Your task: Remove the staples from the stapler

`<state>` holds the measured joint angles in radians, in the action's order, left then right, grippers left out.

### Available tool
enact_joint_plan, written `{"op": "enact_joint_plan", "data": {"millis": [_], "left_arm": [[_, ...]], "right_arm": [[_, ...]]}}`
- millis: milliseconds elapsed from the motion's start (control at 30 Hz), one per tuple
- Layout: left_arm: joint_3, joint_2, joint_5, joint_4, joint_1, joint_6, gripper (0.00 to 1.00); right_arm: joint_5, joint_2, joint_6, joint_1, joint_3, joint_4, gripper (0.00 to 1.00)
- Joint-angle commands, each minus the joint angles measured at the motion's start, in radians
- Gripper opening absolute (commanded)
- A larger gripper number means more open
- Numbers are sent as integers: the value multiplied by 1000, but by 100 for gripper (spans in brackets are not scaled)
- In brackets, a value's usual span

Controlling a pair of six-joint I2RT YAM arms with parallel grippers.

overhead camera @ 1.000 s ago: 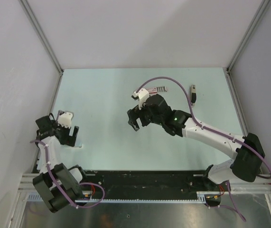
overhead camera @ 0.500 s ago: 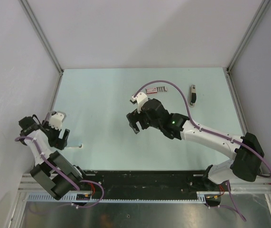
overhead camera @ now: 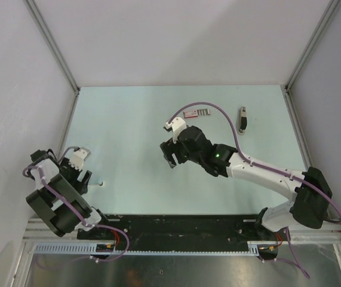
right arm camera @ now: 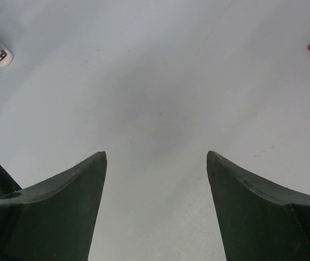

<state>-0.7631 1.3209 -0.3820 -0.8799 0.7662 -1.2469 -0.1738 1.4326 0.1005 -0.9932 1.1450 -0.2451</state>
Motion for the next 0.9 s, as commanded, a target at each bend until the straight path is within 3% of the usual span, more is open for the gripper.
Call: {"op": "enact_joint_plan", "data": {"millis": [0,167,367,533,633,767,867], "left_arm": [[-30,11,20,80,-65,13,99],[-1,2,52,155,-176,93,96],[51,44,147,218,-262,115,53],[84,47,177,226,-268,94,39],[101,16,177,225,-295,107,24],[133,-59,173,226,-410,136,4],[137,-95,157,227,-498,153,1]], "right_arm": [[-18,-10,15,-10,-2,47,79],[-19,-11,23,-19,-6,49,75],[-31,-17,22,-25,-15,47,70],[-32,-34,17,-25,-39,61,68],[-32,-36,15,-23,-46,66,64],[-35,-40,18,-24,-60,75,59],[-41,-55,26,-24,-81,82,56]]}}
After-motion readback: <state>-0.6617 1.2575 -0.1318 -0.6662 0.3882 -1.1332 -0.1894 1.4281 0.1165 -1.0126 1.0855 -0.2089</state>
